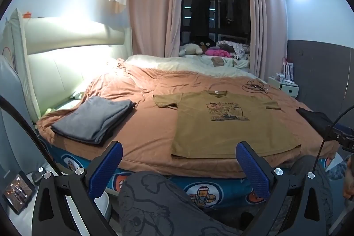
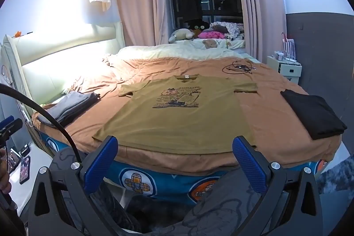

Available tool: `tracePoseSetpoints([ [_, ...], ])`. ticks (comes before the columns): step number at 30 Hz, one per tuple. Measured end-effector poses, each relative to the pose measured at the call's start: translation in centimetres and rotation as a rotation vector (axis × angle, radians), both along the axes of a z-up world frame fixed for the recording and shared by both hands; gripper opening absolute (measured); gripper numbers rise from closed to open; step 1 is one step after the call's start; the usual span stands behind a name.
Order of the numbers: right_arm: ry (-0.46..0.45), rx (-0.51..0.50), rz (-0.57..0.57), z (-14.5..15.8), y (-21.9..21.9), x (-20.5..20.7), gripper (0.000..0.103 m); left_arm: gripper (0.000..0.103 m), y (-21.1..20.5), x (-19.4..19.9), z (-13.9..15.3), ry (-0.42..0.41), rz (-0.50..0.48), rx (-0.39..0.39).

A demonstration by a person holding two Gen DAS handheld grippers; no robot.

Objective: Fold small clothes

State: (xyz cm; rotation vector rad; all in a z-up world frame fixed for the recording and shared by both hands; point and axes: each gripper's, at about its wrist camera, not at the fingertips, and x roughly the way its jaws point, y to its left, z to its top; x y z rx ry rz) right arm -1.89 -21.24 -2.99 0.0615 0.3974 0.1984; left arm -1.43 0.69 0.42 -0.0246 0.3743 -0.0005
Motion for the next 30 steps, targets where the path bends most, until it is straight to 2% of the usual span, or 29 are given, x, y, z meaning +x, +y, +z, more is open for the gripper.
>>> tracePoseSetpoints([
  [8, -0.03, -0.014, -0.017, 0.04, 0.8, -0.5, 0.103, 0.103, -0.01, -0.48, 0.3, -0.012, 0.002, 0.01],
  [30, -0.016, -0.026, -0.007, 0.11, 0.15, -0.52, 0.103, 0.103, -0.41, -0.72, 0.23, -0.016, -0.029, -0.005],
])
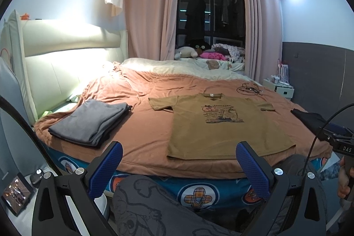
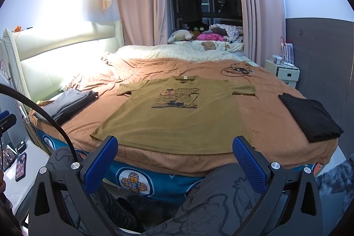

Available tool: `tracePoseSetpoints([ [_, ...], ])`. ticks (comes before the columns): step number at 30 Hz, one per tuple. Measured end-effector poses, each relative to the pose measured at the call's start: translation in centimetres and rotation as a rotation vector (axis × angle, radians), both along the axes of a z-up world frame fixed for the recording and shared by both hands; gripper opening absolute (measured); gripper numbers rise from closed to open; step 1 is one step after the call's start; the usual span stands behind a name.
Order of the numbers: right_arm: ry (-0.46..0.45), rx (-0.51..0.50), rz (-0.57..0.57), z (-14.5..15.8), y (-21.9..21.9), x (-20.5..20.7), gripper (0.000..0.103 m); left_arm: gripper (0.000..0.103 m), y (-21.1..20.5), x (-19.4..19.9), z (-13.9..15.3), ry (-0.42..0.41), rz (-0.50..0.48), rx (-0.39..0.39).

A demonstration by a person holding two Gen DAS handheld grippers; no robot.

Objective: Fold small clothes

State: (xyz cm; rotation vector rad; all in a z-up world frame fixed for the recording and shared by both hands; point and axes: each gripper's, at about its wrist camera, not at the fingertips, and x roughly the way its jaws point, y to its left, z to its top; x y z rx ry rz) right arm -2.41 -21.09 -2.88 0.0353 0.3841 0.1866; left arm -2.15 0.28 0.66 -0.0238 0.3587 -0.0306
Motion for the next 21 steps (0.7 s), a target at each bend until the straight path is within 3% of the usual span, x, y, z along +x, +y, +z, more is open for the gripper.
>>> tracePoseSetpoints([
  [21, 0.007, 0.014, 0.013, -0.05, 0.38, -0.23, 0.103, 0.103, -0.08, -0.62, 0.12, -0.007, -0.008, -0.001],
])
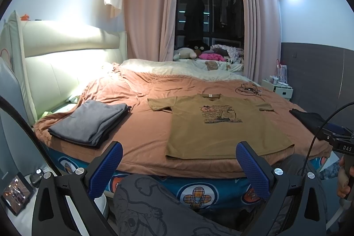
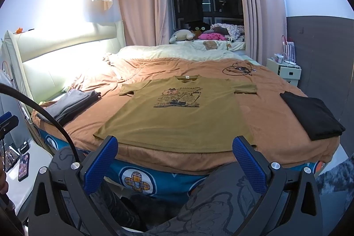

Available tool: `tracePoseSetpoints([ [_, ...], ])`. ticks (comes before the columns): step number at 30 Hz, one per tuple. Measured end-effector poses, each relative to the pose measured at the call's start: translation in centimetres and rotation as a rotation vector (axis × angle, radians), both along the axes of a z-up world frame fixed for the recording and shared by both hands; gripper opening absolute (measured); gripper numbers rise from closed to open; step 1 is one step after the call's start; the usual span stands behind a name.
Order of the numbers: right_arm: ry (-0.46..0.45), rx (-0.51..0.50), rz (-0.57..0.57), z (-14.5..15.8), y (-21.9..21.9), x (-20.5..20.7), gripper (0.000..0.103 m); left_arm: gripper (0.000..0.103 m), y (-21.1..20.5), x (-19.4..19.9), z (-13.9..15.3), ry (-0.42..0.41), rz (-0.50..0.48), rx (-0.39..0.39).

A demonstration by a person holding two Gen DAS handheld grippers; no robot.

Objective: Fold small clothes

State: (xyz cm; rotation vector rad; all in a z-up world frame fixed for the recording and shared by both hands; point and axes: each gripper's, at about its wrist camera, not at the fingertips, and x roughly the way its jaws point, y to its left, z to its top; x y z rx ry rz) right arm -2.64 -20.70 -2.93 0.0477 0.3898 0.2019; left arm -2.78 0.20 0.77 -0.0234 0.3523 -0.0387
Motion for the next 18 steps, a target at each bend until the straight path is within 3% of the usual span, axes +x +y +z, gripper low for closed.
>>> tracePoseSetpoints([
  [18, 0.001, 0.002, -0.009, -0.26, 0.04, 0.17, 0.103, 0.103, 0.0, 0.04, -0.16, 0.003, 0.002, -0.002],
])
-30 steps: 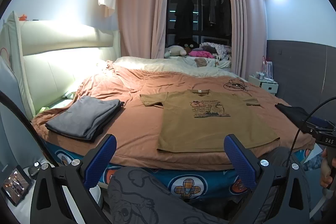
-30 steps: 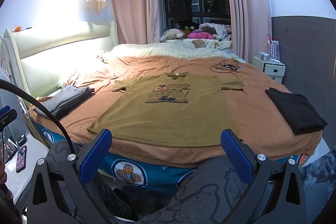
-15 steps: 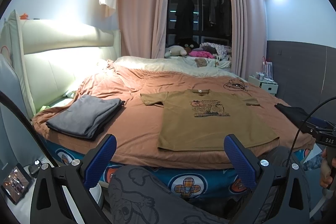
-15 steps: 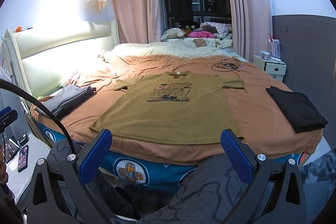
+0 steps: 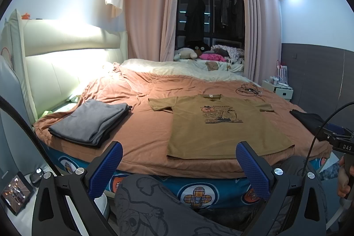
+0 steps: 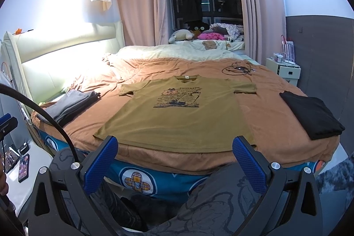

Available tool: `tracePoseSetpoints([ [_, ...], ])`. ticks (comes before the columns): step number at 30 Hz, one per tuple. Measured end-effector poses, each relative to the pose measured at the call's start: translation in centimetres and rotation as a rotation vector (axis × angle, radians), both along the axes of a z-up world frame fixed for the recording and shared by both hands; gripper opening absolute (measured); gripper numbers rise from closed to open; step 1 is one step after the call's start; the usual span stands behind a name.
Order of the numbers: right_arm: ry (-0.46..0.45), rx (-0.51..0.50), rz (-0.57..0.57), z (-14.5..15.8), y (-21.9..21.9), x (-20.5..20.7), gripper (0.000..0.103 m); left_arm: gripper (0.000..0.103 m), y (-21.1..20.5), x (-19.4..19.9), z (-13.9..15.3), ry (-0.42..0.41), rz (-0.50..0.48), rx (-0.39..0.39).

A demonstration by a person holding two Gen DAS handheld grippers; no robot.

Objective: Fold small clothes

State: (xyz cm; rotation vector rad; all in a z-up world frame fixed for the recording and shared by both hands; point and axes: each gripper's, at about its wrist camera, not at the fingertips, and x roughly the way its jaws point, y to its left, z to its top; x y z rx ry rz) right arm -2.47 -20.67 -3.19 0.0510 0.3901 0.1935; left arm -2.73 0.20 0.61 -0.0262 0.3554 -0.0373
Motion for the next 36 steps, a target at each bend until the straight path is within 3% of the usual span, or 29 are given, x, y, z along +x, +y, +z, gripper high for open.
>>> tracePoseSetpoints([
  [9, 0.009, 0.008, 0.003, -0.2, -0.2, 1.2, 0.103, 0.103, -0.3, 1.7, 0.0, 0.029, -0.002, 0.002],
  [17, 0.04, 0.012, -0.003, -0.3, -0.2, 4.8, 0.103, 0.103, -0.5, 6.2, 0.0, 0.054, -0.013, 0.012],
  [23, 0.083, 0.009, -0.006, -0.1, -0.5, 9.7, 0.103, 0.102, 0.2, 11.8, -0.4, 0.094, -0.017, -0.004],
  [36, 0.156, 0.029, -0.016, 0.8, -0.3, 20.9, 0.103, 0.086, 2.3, 25.5, -2.2, 0.242, 0.004, -0.065],
])
